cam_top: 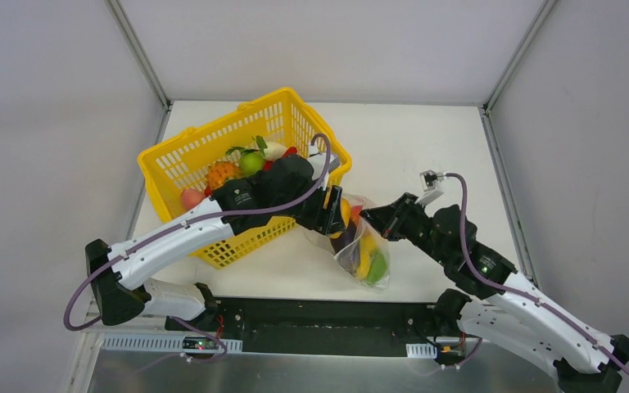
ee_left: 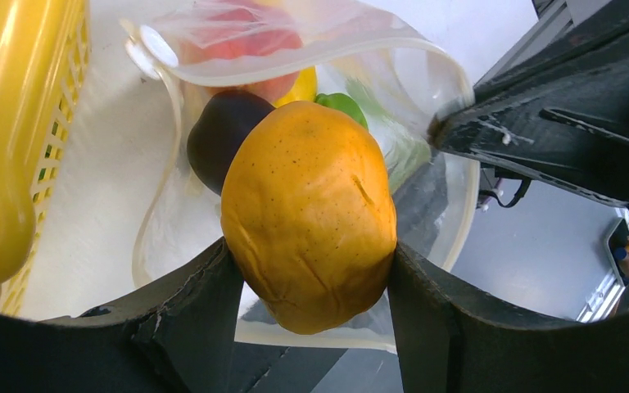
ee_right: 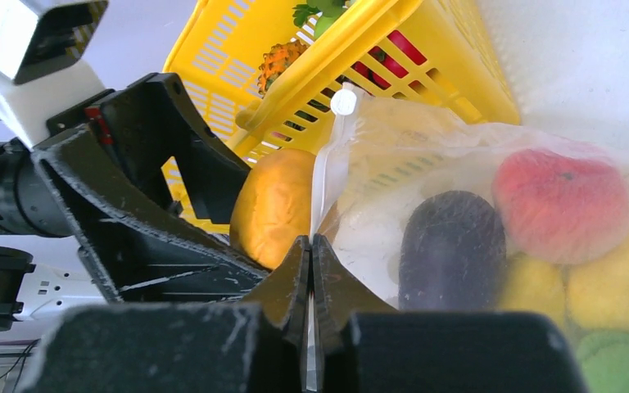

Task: Place the food in the zip-top bag and seal the zipper
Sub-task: Place the fake fruit in the zipper food storage bag.

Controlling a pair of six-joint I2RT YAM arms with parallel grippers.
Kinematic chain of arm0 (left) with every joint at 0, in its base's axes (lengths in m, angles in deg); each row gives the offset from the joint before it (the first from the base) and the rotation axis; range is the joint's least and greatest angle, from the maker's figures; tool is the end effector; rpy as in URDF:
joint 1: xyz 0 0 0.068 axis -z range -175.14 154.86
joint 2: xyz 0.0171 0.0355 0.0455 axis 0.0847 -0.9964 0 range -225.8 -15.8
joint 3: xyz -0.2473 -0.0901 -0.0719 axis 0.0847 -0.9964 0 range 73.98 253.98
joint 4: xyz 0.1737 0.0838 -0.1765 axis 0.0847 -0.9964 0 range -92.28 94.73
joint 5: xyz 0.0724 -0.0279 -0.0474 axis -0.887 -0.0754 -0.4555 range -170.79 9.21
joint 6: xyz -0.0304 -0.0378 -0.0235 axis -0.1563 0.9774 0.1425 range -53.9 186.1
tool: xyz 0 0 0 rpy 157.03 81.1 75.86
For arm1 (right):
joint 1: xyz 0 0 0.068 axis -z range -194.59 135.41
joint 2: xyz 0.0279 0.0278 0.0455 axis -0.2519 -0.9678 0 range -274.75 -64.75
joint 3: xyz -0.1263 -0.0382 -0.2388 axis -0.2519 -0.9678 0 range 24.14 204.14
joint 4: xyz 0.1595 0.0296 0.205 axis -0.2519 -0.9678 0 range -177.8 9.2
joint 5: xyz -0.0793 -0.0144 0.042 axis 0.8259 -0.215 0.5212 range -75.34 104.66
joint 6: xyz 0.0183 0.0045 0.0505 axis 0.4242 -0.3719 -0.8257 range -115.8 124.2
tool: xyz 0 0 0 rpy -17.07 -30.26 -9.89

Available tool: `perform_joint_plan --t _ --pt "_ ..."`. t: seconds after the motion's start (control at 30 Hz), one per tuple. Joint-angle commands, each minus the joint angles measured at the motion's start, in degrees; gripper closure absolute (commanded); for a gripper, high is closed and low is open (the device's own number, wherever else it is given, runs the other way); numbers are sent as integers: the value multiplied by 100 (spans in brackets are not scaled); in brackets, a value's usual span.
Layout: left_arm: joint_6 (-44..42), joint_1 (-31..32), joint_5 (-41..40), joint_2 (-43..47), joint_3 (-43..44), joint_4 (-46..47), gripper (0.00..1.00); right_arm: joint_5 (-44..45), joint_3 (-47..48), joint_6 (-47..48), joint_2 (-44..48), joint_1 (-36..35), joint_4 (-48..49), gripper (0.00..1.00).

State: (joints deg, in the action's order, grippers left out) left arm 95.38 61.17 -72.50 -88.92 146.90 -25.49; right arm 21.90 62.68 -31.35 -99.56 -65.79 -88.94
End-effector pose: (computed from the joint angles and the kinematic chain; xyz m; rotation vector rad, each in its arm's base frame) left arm 0.1525 -0.2381 0.3701 0.6231 2.1887 -1.0055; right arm 0.0992 0.1162 0.3317 -0.1370 1.7499 1.0336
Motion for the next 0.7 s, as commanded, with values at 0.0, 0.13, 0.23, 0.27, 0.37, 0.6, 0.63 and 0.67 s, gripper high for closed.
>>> perform_joint_plan --t 0.0,0.13,0.23,0.27,0.37,0.6,0.63,0.67 --pt "87 42 -84 -83 189 194 63 -1 13 -9 170 -21 257 100" --pt "144 46 -5 -388 235 189 61 -48 -35 -7 207 -18 313 100" --pt "266 108 98 -600 201 401 60 -14 -47 -5 217 -12 313 100" --pt "278 134 96 -662 222 439 59 -8 -49 -5 220 -9 313 100" --pt "293 168 38 -789 298 473 58 0 -49 17 212 -9 313 100" --pt "324 175 -12 -909 354 469 57 75 -73 57 230 -6 304 100" --pt "324 170 -20 -921 354 469 57 86 -78 57 237 -12 304 100" --pt "332 172 -16 -932 354 479 56 91 -76 57 245 -13 310 100"
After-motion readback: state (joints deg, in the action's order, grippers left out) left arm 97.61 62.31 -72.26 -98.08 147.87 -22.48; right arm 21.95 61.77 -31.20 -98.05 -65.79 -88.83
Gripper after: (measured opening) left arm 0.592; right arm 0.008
